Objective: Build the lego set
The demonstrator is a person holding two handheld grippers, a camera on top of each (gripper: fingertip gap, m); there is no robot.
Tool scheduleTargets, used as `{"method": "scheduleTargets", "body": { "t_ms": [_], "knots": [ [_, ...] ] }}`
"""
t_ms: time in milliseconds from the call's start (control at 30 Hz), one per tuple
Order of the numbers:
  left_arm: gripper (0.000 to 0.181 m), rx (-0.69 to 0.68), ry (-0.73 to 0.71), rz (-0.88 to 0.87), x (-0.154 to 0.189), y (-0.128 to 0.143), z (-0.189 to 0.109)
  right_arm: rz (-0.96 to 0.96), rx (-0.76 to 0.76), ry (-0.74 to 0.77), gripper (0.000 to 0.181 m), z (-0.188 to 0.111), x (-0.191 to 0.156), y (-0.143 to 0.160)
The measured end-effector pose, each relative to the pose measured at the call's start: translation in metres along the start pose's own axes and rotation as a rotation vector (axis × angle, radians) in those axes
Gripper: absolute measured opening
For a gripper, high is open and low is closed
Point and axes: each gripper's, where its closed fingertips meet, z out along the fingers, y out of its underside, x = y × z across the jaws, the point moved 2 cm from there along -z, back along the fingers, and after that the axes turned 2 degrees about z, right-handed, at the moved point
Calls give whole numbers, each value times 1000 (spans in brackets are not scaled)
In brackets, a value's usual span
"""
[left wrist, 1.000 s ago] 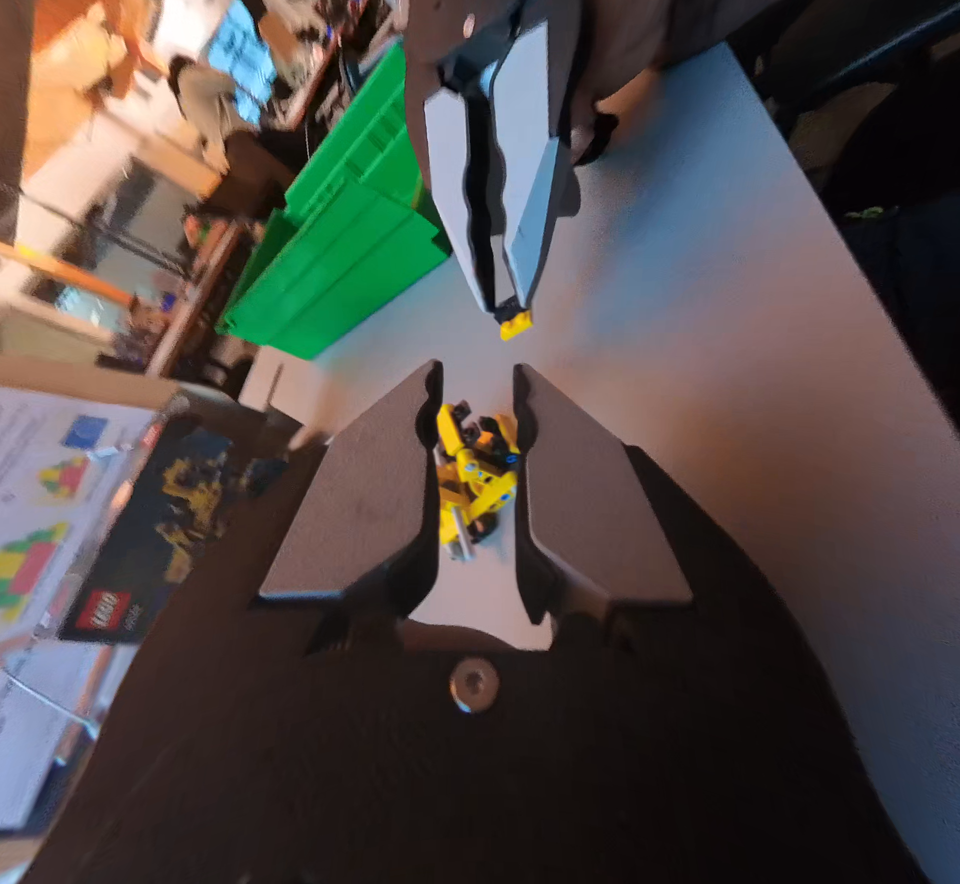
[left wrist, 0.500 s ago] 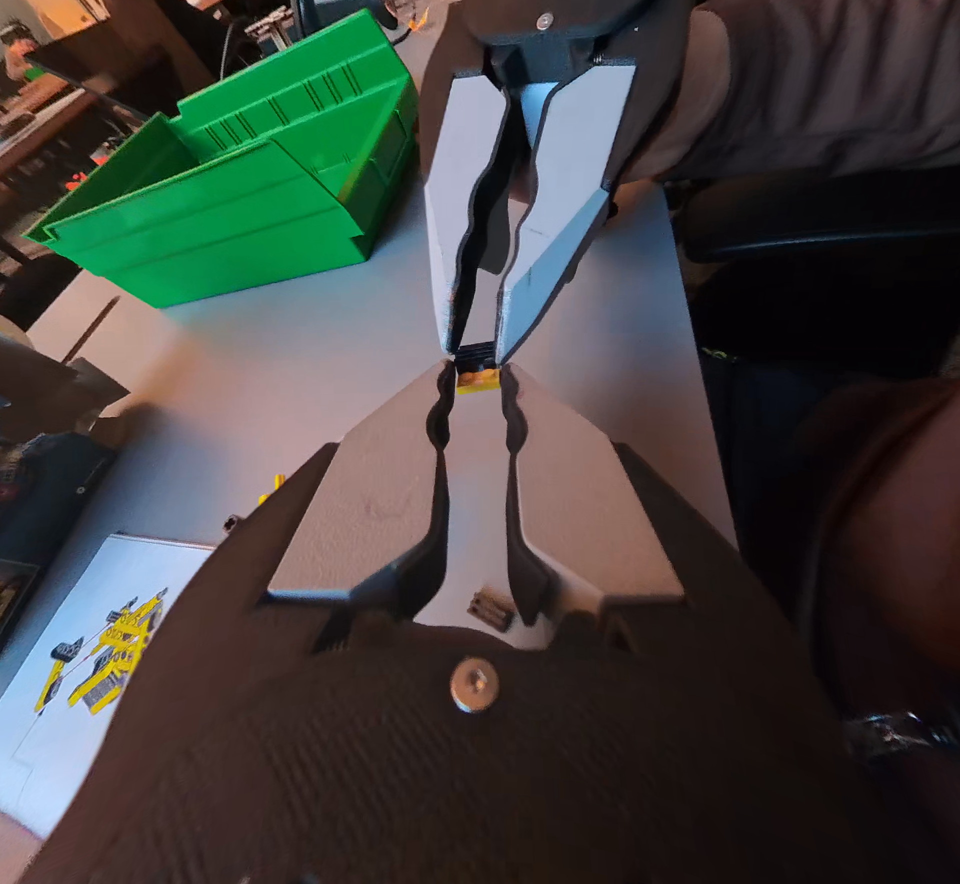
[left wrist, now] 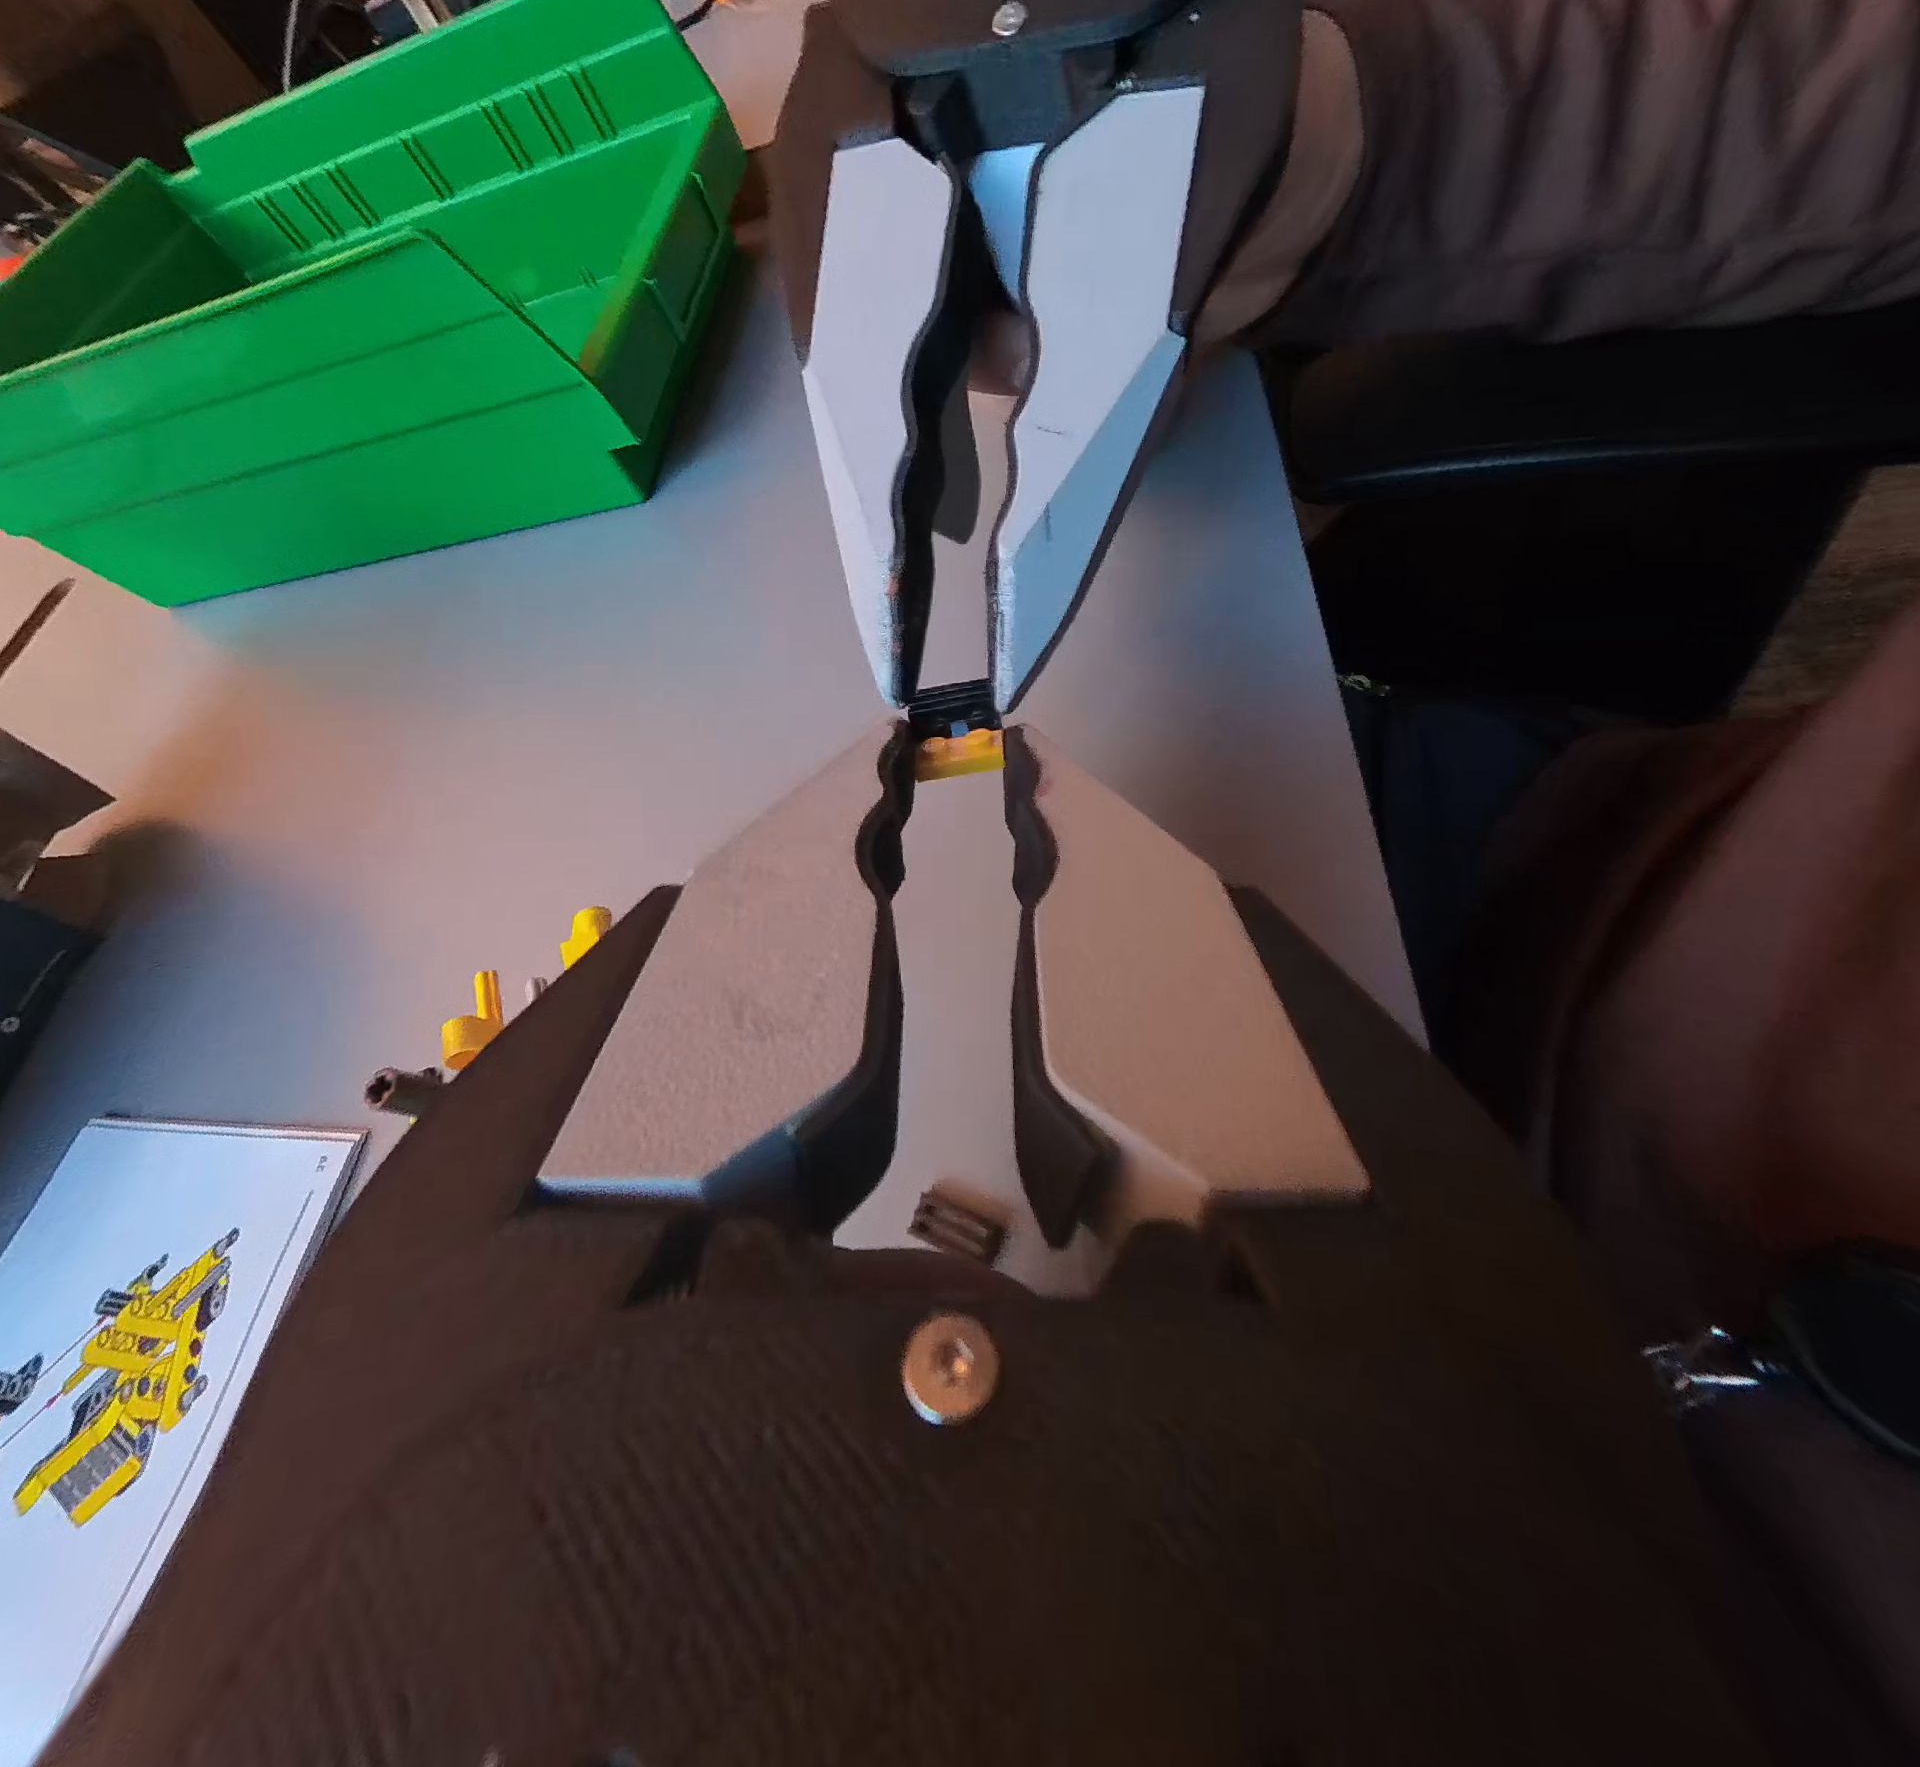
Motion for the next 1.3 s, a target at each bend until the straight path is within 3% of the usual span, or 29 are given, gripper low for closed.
{"method": "scheduleTargets", "body": {
  "t_ms": [67, 100, 200, 300, 333, 367, 533, 833, 1300],
  "knots": [
    [13, 1, 21, 10, 3, 0, 0, 41, 0, -55, 12, 0, -4, 0],
    [13, 7, 37, 11, 5, -1, 0, 65, 5, -52, 0, -2, -1, 1],
    [13, -1, 62, 44, 9, 1, 0, 122, 92, -145, 0, -10, 0, -10],
    [13, 2, 29, 0, 1, 1, 0, 63, 30, -90, 3, -12, 5, -2],
    [13, 13, 26, -21, -1, 0, -1, 34, 4, -64, 26, -11, 6, 0],
    [13, 24, 36, -40, -2, -1, -3, -2, -12, -42, 29, -10, 5, 0],
    [13, 32, 102, -121, 0, -2, -3, -125, -56, 16, 10, -4, -3, -4],
    [13, 72, 156, -189, 3, -6, -7, -11, -30, -64, 15, -1, -5, 0],
    [15, 125, 140, -271, -5, -9, -11, -66, 19, 26, 12, -4, -1, -9]
  ]
}}
